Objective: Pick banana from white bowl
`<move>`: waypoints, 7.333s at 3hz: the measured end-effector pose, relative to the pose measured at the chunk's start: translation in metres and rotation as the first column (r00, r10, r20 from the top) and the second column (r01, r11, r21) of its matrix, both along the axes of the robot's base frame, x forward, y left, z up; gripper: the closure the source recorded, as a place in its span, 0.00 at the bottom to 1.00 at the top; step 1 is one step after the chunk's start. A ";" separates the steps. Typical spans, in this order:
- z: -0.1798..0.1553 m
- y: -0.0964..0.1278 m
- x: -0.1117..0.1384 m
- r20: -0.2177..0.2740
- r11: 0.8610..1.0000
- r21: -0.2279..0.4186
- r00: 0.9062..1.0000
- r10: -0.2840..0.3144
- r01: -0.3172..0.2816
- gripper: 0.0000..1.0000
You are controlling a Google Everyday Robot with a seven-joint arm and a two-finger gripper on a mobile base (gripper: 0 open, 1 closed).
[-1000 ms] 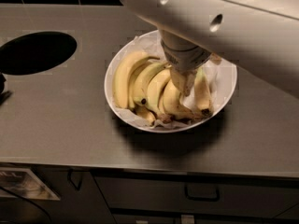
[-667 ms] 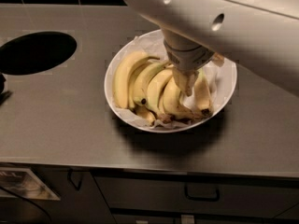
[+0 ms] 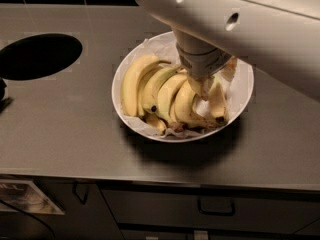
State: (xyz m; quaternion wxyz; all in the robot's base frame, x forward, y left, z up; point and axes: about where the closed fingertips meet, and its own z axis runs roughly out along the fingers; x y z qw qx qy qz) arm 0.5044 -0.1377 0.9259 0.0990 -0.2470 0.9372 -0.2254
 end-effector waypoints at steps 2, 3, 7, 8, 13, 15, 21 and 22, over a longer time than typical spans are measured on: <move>-0.006 -0.002 0.000 -0.019 1.000 0.014 1.000 -0.021 0.021 0.55; -0.005 -0.002 -0.001 -0.019 1.000 0.014 1.000 -0.021 0.021 0.55; -0.001 0.019 0.003 -0.037 0.992 0.115 0.998 -0.043 0.047 0.54; -0.006 0.015 0.002 -0.049 0.990 0.121 0.997 -0.065 0.070 0.54; -0.032 -0.001 0.001 -0.114 0.983 0.107 0.984 -0.137 0.149 0.66; -0.031 0.002 0.007 -0.088 0.983 0.128 0.989 -0.119 0.130 1.00; 0.035 0.020 -0.015 0.043 0.909 0.205 0.931 0.362 -0.363 1.00; 0.035 0.020 -0.015 0.044 0.909 0.205 0.932 0.361 -0.362 1.00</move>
Offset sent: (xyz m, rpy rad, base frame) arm -0.0156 -0.0140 -0.0136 -0.0206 0.1003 -0.0697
